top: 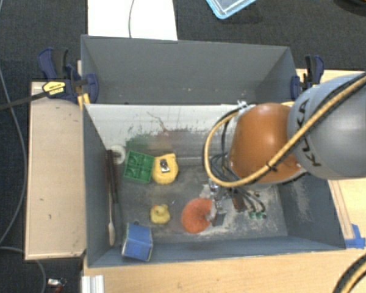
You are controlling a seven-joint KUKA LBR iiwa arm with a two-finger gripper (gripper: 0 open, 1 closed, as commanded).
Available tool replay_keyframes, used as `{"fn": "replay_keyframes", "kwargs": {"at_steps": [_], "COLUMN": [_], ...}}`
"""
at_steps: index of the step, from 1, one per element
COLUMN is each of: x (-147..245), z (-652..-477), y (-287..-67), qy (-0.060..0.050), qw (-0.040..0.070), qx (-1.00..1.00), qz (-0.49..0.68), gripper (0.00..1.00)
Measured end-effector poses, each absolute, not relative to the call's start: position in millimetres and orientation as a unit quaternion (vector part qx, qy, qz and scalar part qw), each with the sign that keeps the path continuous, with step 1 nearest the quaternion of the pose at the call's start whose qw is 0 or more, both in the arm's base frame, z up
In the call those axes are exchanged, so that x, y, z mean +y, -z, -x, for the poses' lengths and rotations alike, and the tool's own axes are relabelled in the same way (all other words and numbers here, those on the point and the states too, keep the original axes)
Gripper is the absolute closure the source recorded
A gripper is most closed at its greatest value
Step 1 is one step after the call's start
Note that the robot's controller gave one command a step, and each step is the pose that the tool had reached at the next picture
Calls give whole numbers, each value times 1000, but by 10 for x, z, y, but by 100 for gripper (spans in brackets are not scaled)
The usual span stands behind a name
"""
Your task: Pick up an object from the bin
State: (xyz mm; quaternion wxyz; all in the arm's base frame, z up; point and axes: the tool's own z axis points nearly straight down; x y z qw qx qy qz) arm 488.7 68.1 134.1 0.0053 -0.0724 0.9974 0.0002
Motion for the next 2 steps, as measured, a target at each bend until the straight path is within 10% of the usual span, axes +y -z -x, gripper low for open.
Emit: {"fn": "replay_keyframes", "kwargs": {"at_steps": [1, 2], "x": [691, 650], "z": [-4840, -4868], "y": [-2085, -2377], "qy": [-1, -1], "qw": [4, 7], "qx": [997, 998], "qz": [73, 68], "gripper": [100, 100]}}
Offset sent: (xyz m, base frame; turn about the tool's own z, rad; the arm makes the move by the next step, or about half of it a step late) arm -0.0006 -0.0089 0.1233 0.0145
